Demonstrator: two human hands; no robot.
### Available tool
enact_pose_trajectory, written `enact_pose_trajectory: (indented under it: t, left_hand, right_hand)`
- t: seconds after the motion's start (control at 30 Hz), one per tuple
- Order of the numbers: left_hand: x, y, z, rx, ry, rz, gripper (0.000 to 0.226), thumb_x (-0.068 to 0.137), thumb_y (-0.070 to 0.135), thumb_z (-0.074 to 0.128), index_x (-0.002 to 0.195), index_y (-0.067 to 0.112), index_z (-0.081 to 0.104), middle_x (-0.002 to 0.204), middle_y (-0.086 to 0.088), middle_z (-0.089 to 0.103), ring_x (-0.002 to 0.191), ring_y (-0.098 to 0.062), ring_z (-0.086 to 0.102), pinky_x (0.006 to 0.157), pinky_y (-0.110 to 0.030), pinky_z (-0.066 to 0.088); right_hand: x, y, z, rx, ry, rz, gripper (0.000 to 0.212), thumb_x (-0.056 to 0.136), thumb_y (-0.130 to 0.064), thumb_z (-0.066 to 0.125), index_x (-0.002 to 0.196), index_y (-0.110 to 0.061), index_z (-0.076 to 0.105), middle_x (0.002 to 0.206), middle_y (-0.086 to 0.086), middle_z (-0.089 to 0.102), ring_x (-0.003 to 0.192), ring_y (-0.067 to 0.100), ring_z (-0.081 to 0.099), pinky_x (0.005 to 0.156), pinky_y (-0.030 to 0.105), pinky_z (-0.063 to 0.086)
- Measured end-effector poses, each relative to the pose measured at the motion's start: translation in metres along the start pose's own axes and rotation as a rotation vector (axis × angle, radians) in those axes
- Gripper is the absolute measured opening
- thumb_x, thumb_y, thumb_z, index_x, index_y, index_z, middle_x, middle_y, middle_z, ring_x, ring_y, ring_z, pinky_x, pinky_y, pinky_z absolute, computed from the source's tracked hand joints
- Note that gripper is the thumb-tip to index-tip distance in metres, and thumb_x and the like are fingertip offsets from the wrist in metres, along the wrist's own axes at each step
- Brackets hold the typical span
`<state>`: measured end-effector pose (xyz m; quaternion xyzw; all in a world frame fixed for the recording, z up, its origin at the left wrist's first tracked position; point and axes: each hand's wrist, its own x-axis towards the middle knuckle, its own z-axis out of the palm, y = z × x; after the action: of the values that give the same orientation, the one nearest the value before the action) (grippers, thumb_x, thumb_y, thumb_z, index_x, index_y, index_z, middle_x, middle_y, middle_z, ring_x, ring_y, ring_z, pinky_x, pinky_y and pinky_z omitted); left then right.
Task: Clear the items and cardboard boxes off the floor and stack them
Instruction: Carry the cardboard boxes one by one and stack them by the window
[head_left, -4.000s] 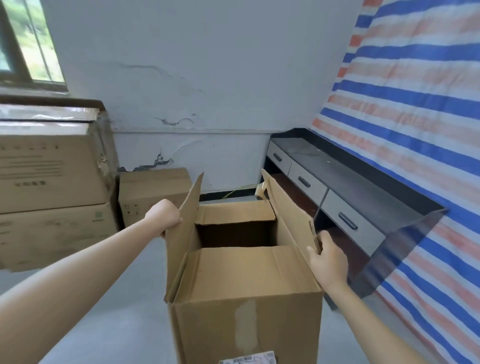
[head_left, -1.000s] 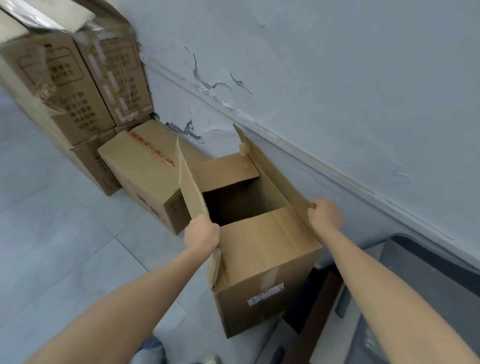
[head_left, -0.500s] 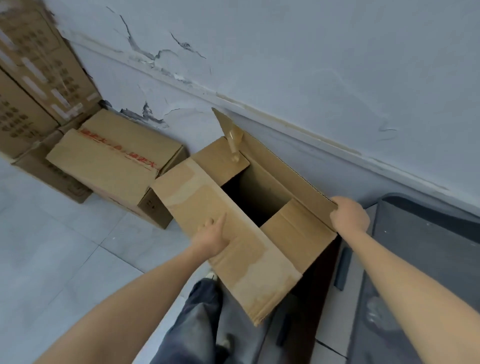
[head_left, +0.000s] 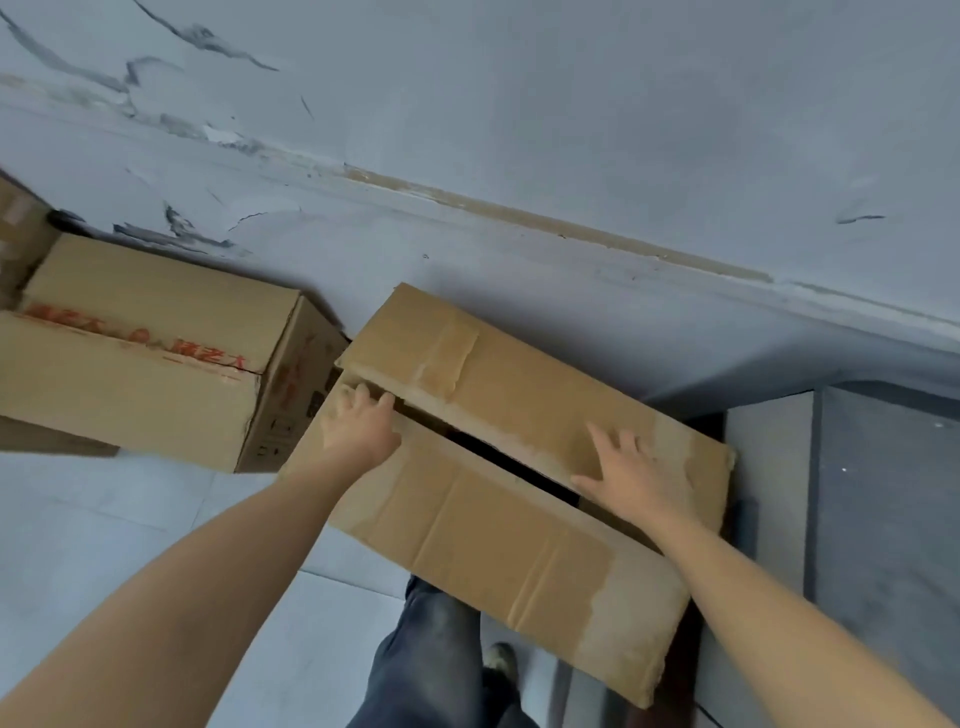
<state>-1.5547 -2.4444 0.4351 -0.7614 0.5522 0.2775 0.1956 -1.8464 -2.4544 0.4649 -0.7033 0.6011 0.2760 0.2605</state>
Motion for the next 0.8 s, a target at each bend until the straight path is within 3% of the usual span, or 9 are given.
enact_pose_trajectory:
  t: [0.13, 0.23, 0.33, 0.4, 0.47, 0.67, 0.8]
  left_hand:
    - [0.026, -0.019, 0.005, -0.369, -0.038, -0.302, 0.068, 0.092, 0.041, 0.051, 0.145, 0.015, 0.019, 0.147, -0.015, 0.025, 0.133, -0.038, 0.025, 0.106, -0.053, 0.029]
    - [0.032, -0.037, 0.009, -0.435, -0.026, -0.326, 0.073, 0.089, 0.048, 0.054, 0.147, 0.02, 0.02, 0.146, -0.014, 0.03, 0.132, -0.037, 0.029, 0.106, -0.051, 0.029]
    - [0.028, -0.051, 0.015, -0.487, 0.035, -0.279, 0.064, 0.089, 0.042, 0.057, 0.144, 0.024, 0.03, 0.141, -0.013, 0.036, 0.13, -0.034, 0.032, 0.104, -0.049, 0.03]
    - [0.023, -0.055, 0.02, -0.537, 0.054, -0.238, 0.061, 0.088, 0.038, 0.059, 0.142, 0.025, 0.034, 0.139, -0.012, 0.037, 0.129, -0.032, 0.032, 0.104, -0.048, 0.031]
    - [0.018, -0.06, 0.023, -0.614, 0.059, -0.228, 0.06, 0.087, 0.038, 0.061, 0.14, 0.025, 0.036, 0.139, -0.011, 0.036, 0.13, -0.031, 0.03, 0.105, -0.048, 0.032]
    - [0.009, -0.097, 0.031, -0.927, -0.045, -0.26, 0.055, 0.082, 0.031, 0.071, 0.129, 0.019, 0.046, 0.132, -0.011, 0.044, 0.123, -0.029, 0.039, 0.102, -0.046, 0.04]
    - [0.0, -0.124, 0.033, -1.092, -0.2, -0.335, 0.033, 0.084, 0.021, 0.07, 0.108, 0.008, 0.051, 0.117, -0.013, 0.053, 0.099, -0.026, 0.053, 0.08, -0.037, 0.045]
  right_hand:
    - [0.012, -0.028, 0.024, -0.174, -0.035, -0.112, 0.083, 0.085, -0.061, 0.047, 0.149, -0.023, 0.01, 0.154, 0.014, 0.013, 0.139, 0.035, 0.02, 0.107, 0.047, 0.027]
    - [0.017, -0.04, 0.028, -0.22, 0.183, -0.062, 0.074, 0.074, -0.036, 0.074, 0.138, -0.018, 0.043, 0.133, 0.02, 0.048, 0.114, 0.038, 0.051, 0.085, 0.043, 0.049]
    - [0.024, -0.044, 0.023, -0.196, 0.202, 0.02, 0.062, 0.079, -0.017, 0.07, 0.136, -0.017, 0.044, 0.12, 0.014, 0.053, 0.101, 0.033, 0.052, 0.074, 0.036, 0.048]
    - [0.026, -0.045, 0.022, -0.228, 0.205, 0.014, 0.071, 0.048, -0.012, 0.09, 0.114, -0.01, 0.064, 0.09, 0.016, 0.062, 0.07, 0.034, 0.057, 0.048, 0.032, 0.046]
    - [0.027, -0.041, 0.025, -0.216, 0.233, -0.018, 0.078, 0.025, -0.007, 0.093, 0.099, -0.005, 0.072, 0.072, 0.015, 0.06, 0.052, 0.033, 0.052, 0.035, 0.025, 0.038]
    - [0.014, -0.054, 0.009, -0.3, 0.234, -0.214, 0.075, 0.022, -0.015, 0.094, 0.093, -0.004, 0.074, 0.063, 0.011, 0.059, 0.042, 0.027, 0.049, 0.03, 0.016, 0.025]
    - [0.014, -0.071, -0.004, -0.356, 0.253, -0.318, 0.073, 0.023, -0.017, 0.094, 0.092, -0.006, 0.074, 0.063, 0.008, 0.06, 0.039, 0.024, 0.049, 0.027, 0.017, 0.028]
